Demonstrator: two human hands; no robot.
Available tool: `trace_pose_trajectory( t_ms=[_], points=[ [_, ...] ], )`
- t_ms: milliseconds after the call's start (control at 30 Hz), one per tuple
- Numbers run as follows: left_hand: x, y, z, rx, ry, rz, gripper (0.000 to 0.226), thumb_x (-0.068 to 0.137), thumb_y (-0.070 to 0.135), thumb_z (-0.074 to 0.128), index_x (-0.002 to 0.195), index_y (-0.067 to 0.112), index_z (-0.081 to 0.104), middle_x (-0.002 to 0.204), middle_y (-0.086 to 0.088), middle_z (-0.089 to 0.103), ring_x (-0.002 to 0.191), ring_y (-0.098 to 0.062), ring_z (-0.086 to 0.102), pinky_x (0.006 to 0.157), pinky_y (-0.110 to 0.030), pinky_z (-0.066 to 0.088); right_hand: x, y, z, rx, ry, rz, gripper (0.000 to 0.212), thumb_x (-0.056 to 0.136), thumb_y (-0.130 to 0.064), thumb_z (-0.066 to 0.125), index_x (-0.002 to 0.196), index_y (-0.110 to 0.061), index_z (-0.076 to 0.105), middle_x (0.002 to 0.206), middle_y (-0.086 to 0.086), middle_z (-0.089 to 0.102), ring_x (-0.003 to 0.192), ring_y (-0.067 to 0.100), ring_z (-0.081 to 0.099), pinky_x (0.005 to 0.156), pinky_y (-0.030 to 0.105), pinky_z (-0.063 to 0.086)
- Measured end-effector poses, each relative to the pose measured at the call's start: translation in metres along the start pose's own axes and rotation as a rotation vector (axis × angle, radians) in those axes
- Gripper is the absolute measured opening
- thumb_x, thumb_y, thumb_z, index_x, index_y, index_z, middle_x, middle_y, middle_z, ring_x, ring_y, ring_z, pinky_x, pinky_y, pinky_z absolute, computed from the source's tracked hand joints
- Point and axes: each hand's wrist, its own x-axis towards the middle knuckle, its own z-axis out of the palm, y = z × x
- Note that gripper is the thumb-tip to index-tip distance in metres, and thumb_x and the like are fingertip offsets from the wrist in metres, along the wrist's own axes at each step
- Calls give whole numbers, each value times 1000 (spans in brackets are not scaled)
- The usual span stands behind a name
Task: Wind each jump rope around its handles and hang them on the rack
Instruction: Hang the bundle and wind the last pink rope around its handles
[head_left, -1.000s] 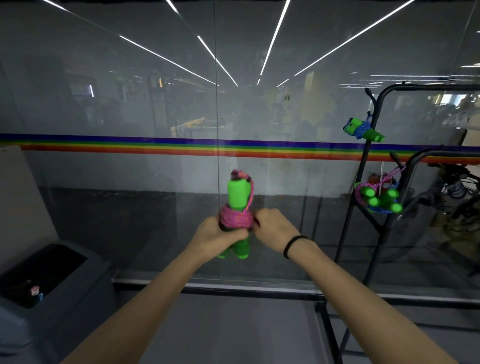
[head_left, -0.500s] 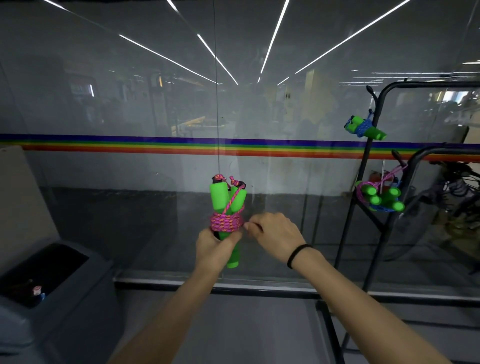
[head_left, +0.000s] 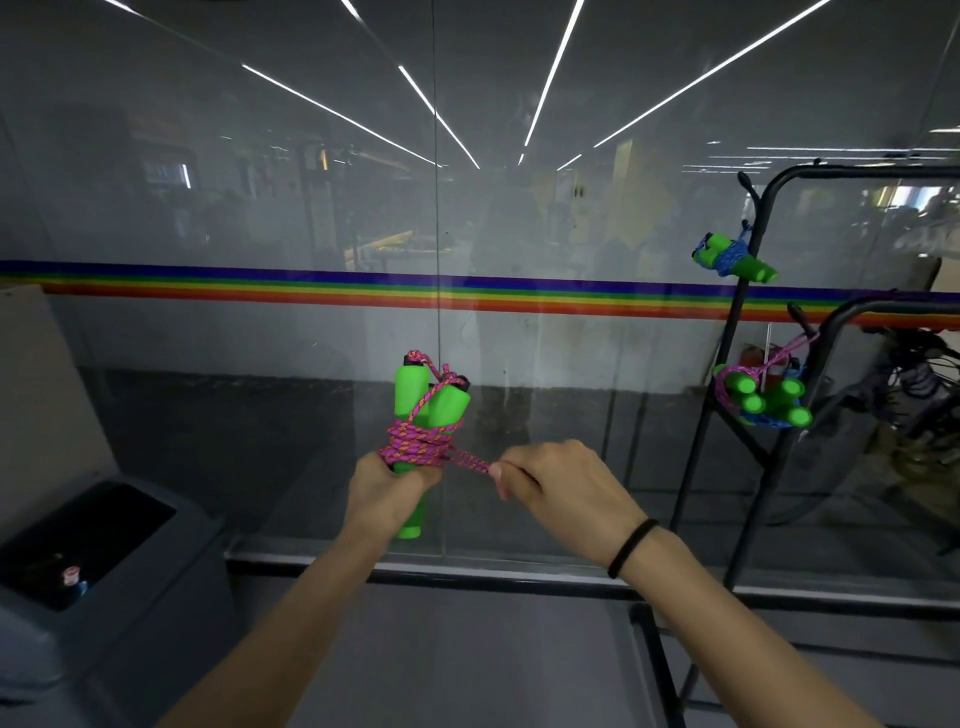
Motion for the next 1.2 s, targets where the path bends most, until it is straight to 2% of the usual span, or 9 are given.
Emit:
trace_pose_trajectory(
  t_ms=[100, 233, 333, 500, 633, 700, 800, 1000, 1200],
  points=[
    [1, 7, 4, 59, -23, 58, 49, 47, 27, 75, 93, 22, 59, 81, 0, 66, 75, -19, 62, 71, -30, 51, 0, 0, -8, 4, 98, 13, 31, 93, -35, 46, 81, -14, 65, 67, 5, 62, 74, 28, 60, 68, 36, 45],
    [-5, 19, 13, 79, -139, 137, 68, 38, 35, 80, 100, 25, 56, 83, 1, 67, 75, -15, 64, 71, -30, 53, 4, 0, -22, 134, 456, -7, 8, 82, -26, 65, 81, -18, 69, 71, -4, 72, 68, 10, 66, 67, 20, 48],
    [-17, 33, 18, 88, -300, 169, 51, 54, 23, 80, 98, 22, 54, 76, 0, 58, 61, -10, 55, 51, -19, 44, 5, -5, -29, 233, 524, -22, 4, 78, -19, 71, 77, -17, 68, 67, -12, 68, 74, 3, 63, 62, 4, 45],
    [-22, 46, 18, 167, -553, 172, 24, 71, 24, 70, 86, 9, 60, 70, -8, 58, 62, -15, 52, 49, -20, 37, 6, -3, -35, 54, 316, -147, 5, 79, -24, 67, 79, -20, 65, 64, -5, 66, 59, 8, 59, 61, 17, 44],
    [-21, 42, 20, 281, -448, 234, 17, 71, 34, 78, 75, 23, 65, 64, 9, 67, 60, -4, 59, 54, -17, 43, 10, 3, -39, -131, 109, -242, 9, 86, -22, 59, 93, -17, 58, 72, -4, 61, 66, 16, 58, 59, 24, 40],
    [-23, 42, 20, 299, -375, 214, 29, 64, 37, 82, 81, 19, 66, 78, 1, 72, 72, -7, 64, 65, -23, 48, 10, 5, -40, -109, 128, -236, 14, 88, -21, 58, 100, -14, 54, 72, -6, 55, 64, 16, 55, 55, 18, 33],
    [-27, 41, 21, 309, -284, 220, 52, 55, 38, 86, 95, 19, 60, 85, 5, 68, 77, -6, 63, 65, -22, 49, 8, 6, -37, -46, 187, -175, 23, 90, -20, 56, 109, -11, 48, 76, 2, 62, 69, 21, 61, 59, 24, 41],
    [-33, 33, 28, 174, -271, 174, 78, 48, 43, 85, 109, 25, 40, 95, 7, 63, 90, -15, 66, 80, -40, 57, 6, 6, -36, 168, 393, -1, 10, 84, -18, 65, 90, -11, 64, 70, -1, 69, 62, 8, 63, 62, 15, 48],
    [-45, 36, 33, 115, -297, 211, 68, 57, 33, 83, 110, 23, 43, 92, 7, 64, 89, -11, 65, 79, -33, 55, 9, 0, -38, 373, 359, -44, 12, 82, -15, 66, 91, -14, 74, 89, 0, 58, 75, 6, 59, 67, 12, 50]
  ],
)
